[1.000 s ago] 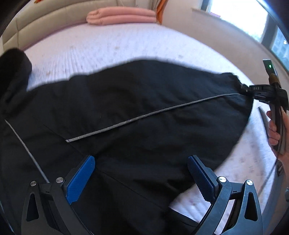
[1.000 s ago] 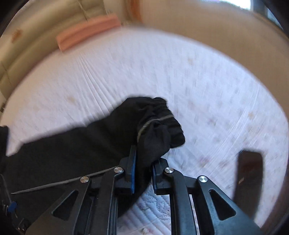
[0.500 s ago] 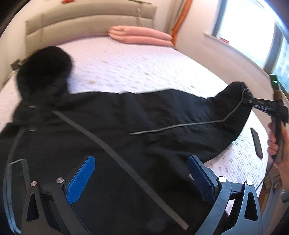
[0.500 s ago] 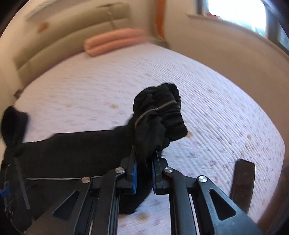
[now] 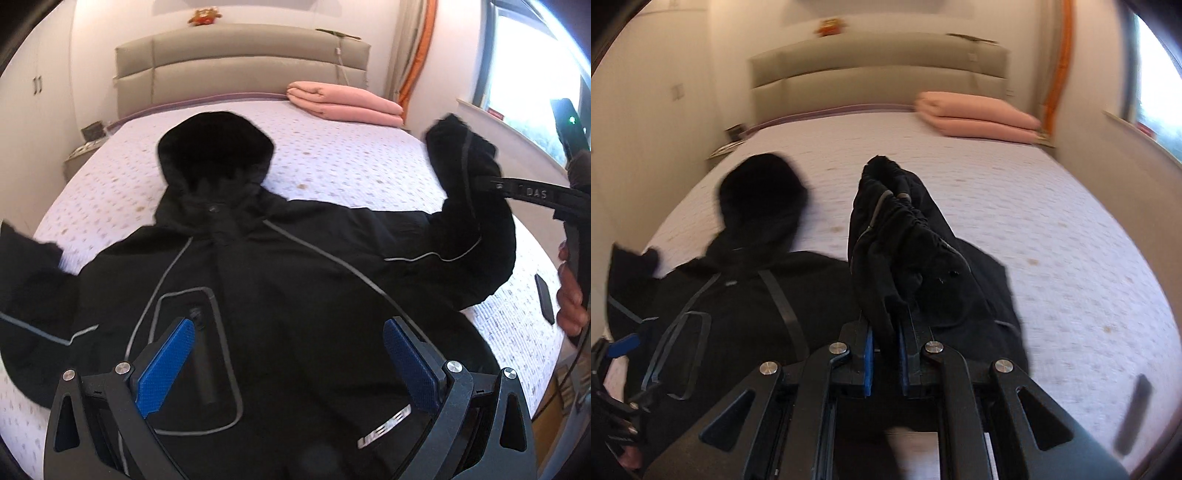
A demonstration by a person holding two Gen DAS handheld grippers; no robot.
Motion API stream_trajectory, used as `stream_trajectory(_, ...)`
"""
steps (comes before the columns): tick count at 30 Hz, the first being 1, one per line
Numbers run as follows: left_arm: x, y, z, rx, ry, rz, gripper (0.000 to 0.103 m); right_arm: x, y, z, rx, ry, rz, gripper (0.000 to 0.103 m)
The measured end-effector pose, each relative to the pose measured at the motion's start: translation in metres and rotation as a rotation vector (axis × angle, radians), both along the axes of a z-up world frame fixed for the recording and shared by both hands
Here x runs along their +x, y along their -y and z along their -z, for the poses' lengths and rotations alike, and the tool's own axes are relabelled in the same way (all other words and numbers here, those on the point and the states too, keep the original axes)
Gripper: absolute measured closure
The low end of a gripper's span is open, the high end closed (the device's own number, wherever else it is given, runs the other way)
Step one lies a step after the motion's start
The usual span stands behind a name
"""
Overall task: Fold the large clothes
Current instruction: 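Lift the sleeve and fold it across the jacket body, open right tool, then grasp the cuff of the other sleeve with the left tool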
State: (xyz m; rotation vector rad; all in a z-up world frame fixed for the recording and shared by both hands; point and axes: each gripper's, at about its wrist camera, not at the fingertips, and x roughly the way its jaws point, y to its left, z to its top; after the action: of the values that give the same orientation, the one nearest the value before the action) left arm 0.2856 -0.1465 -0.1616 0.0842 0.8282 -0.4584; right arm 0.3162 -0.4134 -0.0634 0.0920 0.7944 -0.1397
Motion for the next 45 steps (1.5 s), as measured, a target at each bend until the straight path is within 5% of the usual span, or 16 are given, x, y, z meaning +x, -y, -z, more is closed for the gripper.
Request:
stream_trajectory(5, 0.0, -0.05, 0.012, -0.04, -0.031, -0.102, 0.001, 0.026, -0.102, 0.029, -0.009, -0.044, -0.144, 0.091)
stream_trajectory(10, -0.005, -0.107, 0.044, -0.098, -0.117, -0.216, 0.001, 0.046, -0.189, 0.102, -0.064, -0.151, -0.256, 0.091)
stream_trajectory(16, -0.003, -0.138, 0.063, -0.103, -0.145, -0.264, 0.001, 0.052, -0.231, 0.17, -0.101, -0.274, -0.309, 0.088)
stream_trajectory(21, 0.005, -0.135, 0.064, -0.125, -0.149, -0.253, 0.001, 0.047, -0.213, 0.152, -0.005, -0.294, -0.342, 0.075)
stream_trajectory(25, 0.015, -0.118, 0.055, -0.141, -0.133, -0.199, 0.001, 0.038, -0.184, 0.11, 0.124, -0.233, -0.34, 0.041)
stream_trajectory(29, 0.03, -0.097, 0.049, -0.16, -0.137, -0.129, 0.001, 0.027, -0.146, 0.078, 0.111, -0.15, -0.259, 0.041)
stream_trajectory(32, 0.043, -0.081, 0.052, -0.192, -0.167, -0.061, 0.001, 0.03, -0.106, 0.08, 0.034, -0.168, -0.132, 0.043)
stream_trajectory(36, 0.065, -0.063, 0.063, -0.27, -0.209, -0.001, 0.001, 0.042, -0.062, 0.119, 0.044, -0.242, -0.025, 0.068)
stream_trajectory(39, 0.084, -0.052, 0.076, -0.274, -0.239, 0.008, 0.016, 0.049, -0.05, 0.156, 0.087, -0.313, -0.001, 0.07)
stream_trajectory(43, 0.104, -0.042, 0.095, -0.275, -0.318, 0.03, 0.068, 0.052, -0.055, 0.17, 0.058, -0.309, -0.012, 0.07)
stream_trajectory(45, 0.11, -0.042, 0.103, -0.292, -0.34, 0.034, 0.075, 0.055, -0.057, 0.171, 0.052, -0.31, -0.018, 0.07)
